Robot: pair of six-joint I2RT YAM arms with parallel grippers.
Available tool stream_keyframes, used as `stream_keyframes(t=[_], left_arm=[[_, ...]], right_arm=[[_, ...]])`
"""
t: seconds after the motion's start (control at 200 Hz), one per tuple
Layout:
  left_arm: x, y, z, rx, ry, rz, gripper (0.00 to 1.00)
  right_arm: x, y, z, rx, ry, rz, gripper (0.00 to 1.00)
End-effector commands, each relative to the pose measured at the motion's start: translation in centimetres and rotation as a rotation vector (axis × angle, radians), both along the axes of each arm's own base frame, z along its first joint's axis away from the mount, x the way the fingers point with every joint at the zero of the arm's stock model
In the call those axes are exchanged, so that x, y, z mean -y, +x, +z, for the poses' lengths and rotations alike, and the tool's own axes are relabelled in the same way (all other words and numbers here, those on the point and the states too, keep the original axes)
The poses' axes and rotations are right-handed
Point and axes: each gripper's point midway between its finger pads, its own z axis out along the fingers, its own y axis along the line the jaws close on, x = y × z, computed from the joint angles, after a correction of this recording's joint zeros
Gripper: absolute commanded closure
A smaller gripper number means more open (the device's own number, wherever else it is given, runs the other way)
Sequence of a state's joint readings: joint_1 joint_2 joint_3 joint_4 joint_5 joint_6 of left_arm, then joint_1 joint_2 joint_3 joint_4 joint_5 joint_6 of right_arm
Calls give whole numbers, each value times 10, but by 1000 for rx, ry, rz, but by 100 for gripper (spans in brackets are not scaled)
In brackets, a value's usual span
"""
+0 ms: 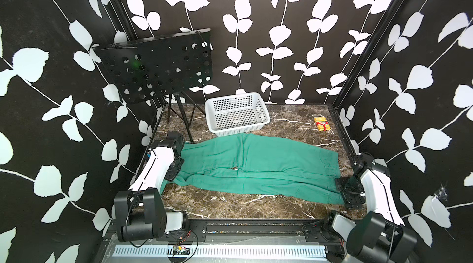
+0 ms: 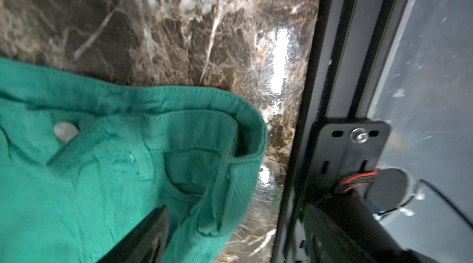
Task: Roll up the long pants
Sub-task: Fold the long pant at the center of the board.
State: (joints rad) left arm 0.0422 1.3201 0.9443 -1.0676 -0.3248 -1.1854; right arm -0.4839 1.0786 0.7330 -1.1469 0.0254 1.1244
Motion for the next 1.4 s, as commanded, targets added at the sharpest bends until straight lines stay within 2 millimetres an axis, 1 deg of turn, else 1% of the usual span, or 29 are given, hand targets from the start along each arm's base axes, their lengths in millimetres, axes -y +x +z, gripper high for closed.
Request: stream_keyframes(t=[0.0, 0.06, 0.125, 0.21, 0.29, 0.37, 0.405, 0.415, 0.455, 0.47, 0.575, 0.7, 0.835, 0.875, 0.925, 1.005, 1.11, 1.175, 1.225, 1.29, 1.33, 1.36, 1.395], left_arm=[[0, -8, 1, 2, -3, 15, 100], [-1, -9, 2, 6, 0, 17, 100], [-1, -10, 3, 7, 6, 19, 100], [-3, -13, 4, 7, 14, 23, 100], [-4, -16, 6, 8, 21, 28, 100], [-4, -18, 6, 13, 23, 32, 100], [-4, -20, 6, 12, 22, 35, 100], [-4, -20, 6, 14, 24, 37, 100], [-4, -21, 7, 16, 24, 39, 100], [-4, -21, 8, 19, 24, 40, 100], [-7, -26, 17, 27, 45, 55, 100], [-14, -33, 35, 51, 91, 75, 100], [-26, -48, 55, 52, 170, 88, 100], [-27, -50, 58, 56, 181, 80, 100], [-29, -47, 63, 74, 191, 54, 100], [-30, -41, 71, 102, 203, 25, 100], [-35, -31, 86, 115, 234, -3, 100], [-37, -23, 95, 123, 251, -27, 100], [-38, -16, 100, 133, 259, -43, 100], [-39, -7, 106, 144, 266, -51, 100], [-40, -3, 107, 141, 269, -53, 100], [-40, 2, 108, 144, 270, -61, 100], [-40, 7, 107, 140, 271, -67, 100]], right_arm=[[8, 17, -7, 64, -21, -49, 24], [12, 21, -9, 62, -34, -54, 32], [16, 22, -13, 56, -46, -65, 36], [16, 24, -17, 61, -41, -83, 44], [14, 21, -20, 53, -24, -106, 52], [11, 18, -22, 48, -12, -126, 69], [11, 15, -22, 44, -10, -134, 80], [11, 14, -22, 43, -10, -138, 82], [11, 11, -21, 42, -9, -150, 97], [11, 10, -20, 42, -9, -153, 100], [16, 3, -7, 43, -33, -177, 100], [26, -5, 19, 3, -93, -175, 100], [39, -12, 46, -32, -174, -173, 100], [44, -13, 52, -35, -198, -173, 100], [50, -9, 62, -26, -228, -163, 100], [57, 3, 73, 8, -250, -141, 100], [71, 27, 92, 77, -282, -96, 100], [78, 43, 100, 116, -294, -68, 100], [82, 53, 104, 139, -294, -57, 100], [86, 71, 105, 185, -284, -35, 100], [87, 82, 106, 219, -272, -21, 100], [89, 95, 107, 261, -267, -2, 100], [92, 104, 107, 287, -265, 0, 100]])
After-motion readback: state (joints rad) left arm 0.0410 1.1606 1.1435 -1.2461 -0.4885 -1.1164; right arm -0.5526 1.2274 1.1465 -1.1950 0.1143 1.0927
